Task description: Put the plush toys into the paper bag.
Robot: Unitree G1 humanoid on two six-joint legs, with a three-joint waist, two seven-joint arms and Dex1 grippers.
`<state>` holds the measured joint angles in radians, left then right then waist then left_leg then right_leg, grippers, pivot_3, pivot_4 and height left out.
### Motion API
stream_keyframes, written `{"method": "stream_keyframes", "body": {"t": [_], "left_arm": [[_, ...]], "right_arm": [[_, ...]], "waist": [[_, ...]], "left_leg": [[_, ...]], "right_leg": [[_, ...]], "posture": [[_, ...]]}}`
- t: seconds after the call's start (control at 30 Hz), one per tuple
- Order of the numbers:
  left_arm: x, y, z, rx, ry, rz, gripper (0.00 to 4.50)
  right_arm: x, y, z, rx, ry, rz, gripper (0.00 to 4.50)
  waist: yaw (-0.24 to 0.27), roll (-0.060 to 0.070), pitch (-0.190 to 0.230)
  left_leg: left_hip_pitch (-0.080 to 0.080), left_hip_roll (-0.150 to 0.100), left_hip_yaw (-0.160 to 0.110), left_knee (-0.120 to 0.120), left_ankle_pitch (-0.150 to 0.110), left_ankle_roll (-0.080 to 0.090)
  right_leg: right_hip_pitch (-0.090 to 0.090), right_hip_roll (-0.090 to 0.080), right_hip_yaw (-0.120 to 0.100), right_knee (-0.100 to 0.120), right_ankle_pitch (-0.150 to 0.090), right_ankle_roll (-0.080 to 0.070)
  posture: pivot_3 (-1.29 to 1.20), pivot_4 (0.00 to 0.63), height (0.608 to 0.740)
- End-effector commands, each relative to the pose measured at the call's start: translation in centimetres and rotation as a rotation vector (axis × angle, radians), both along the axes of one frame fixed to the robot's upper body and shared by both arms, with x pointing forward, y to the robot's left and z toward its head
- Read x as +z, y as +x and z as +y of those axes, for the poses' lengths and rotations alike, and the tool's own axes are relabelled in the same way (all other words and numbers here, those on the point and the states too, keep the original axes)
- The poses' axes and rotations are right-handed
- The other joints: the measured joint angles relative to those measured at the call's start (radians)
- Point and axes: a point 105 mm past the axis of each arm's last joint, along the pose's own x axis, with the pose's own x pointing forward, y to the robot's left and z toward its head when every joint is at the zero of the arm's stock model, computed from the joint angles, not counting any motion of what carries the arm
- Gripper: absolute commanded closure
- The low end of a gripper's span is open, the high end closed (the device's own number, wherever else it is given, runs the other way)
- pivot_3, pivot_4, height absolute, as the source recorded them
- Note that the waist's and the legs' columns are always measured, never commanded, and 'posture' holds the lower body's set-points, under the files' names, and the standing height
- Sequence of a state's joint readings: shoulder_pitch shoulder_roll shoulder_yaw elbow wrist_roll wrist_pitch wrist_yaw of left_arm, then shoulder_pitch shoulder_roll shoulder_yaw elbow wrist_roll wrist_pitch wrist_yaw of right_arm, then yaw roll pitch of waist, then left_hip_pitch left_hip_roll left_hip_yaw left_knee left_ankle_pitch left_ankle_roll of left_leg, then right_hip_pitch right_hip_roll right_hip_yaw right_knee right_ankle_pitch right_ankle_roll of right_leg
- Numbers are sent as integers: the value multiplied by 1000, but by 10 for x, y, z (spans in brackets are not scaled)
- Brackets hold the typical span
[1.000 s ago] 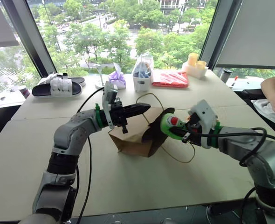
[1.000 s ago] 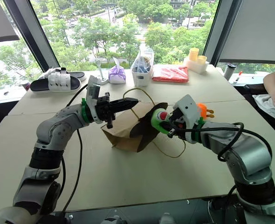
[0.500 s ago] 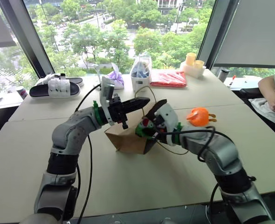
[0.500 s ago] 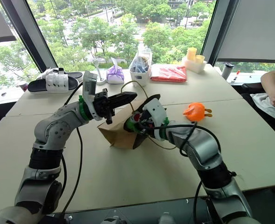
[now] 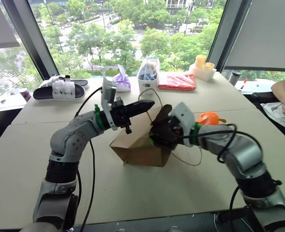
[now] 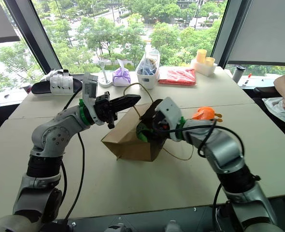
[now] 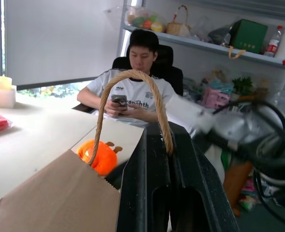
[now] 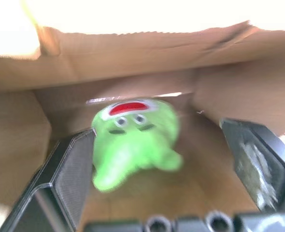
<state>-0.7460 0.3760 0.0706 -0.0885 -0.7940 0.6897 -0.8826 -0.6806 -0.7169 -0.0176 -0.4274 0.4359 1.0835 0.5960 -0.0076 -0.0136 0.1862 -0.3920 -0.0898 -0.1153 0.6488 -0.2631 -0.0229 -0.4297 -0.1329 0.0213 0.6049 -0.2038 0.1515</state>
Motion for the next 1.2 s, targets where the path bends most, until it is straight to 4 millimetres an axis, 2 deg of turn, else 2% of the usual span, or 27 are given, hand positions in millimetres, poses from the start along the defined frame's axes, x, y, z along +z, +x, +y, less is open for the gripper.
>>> {"method": "stream_keyframes", "body": {"t": [0.03,0.13,0.17,0.27,0.37,0.43,0.53,0.67,0.83,0.93,1.03,1.1,1.17,1.2], "left_arm": [[6,-3,4,4,-3,-45,4500],[5,-2,4,9,-1,-45,4500],[5,-2,5,10,-1,-45,4500],[5,-2,4,11,0,-47,4500],[4,-3,2,11,1,-49,4500],[4,-5,1,8,3,-50,4500],[2,-7,0,14,10,-52,4500],[1,-9,1,24,14,-53,4500],[2,-10,3,38,18,-57,4500],[2,-10,4,45,18,-56,4500],[2,-10,4,46,17,-55,4500],[1,-10,3,46,17,-55,4500],[1,-9,3,44,16,-55,4500],[1,-9,3,43,15,-55,4500]], "right_arm": [[35,2,-43,-143,91,-90,47],[22,18,-75,-270,129,-78,47],[18,23,-80,-292,137,-79,47],[1,53,-105,-431,169,-130,47],[-21,74,-113,-487,105,-142,47],[-36,90,-120,-550,141,-121,47],[-72,115,-134,-712,100,-84,47],[-99,121,-138,-781,85,-29,47],[-115,120,-136,-790,51,10,47],[-114,122,-134,-784,60,4,887],[-111,123,-134,-778,61,-5,2380],[-109,123,-135,-778,65,-6,3140],[-109,122,-136,-779,65,-5,4089],[-109,122,-137,-781,69,-2,4300]], "waist": [[-1,0,0],[-6,0,0],[-7,0,0],[-8,0,0],[-8,0,0],[-9,0,0],[-13,1,0],[-10,1,0],[-13,1,0],[-13,1,0],[-15,1,0],[-16,1,0],[-18,1,0],[-20,1,0]], "left_leg": [[0,0,0,0,0,0],[1,1,1,0,0,0],[1,1,1,0,0,0],[1,1,2,0,0,0],[1,0,2,0,0,0],[1,0,2,-1,1,-2],[1,0,3,-1,4,-6],[1,1,2,-3,4,-7],[0,0,2,-3,4,-7],[1,0,1,-2,4,-7],[1,0,1,-2,4,-7],[1,0,1,-2,4,-7],[1,0,1,-2,4,-7],[1,0,1,-2,4,-7]], "right_leg": [[0,0,0,-1,0,0],[1,1,0,-1,0,0],[1,1,0,-1,0,0],[1,0,0,-1,0,0],[1,0,1,-1,0,0],[1,0,1,-1,0,0],[1,0,1,-2,0,0],[1,1,1,-4,0,-1],[2,0,1,-6,1,0],[3,1,1,-6,1,0],[3,1,1,-6,1,0],[3,1,1,-6,1,0],[3,1,1,-5,1,0],[3,1,1,-5,1,0]], "posture": [[0,150,740],[0,150,740],[0,150,740],[0,150,740],[0,150,740],[0,150,740],[0,150,740],[0,150,740],[0,150,740],[0,150,740],[0,150,740],[0,150,740],[0,150,740],[0,150,740]]}}
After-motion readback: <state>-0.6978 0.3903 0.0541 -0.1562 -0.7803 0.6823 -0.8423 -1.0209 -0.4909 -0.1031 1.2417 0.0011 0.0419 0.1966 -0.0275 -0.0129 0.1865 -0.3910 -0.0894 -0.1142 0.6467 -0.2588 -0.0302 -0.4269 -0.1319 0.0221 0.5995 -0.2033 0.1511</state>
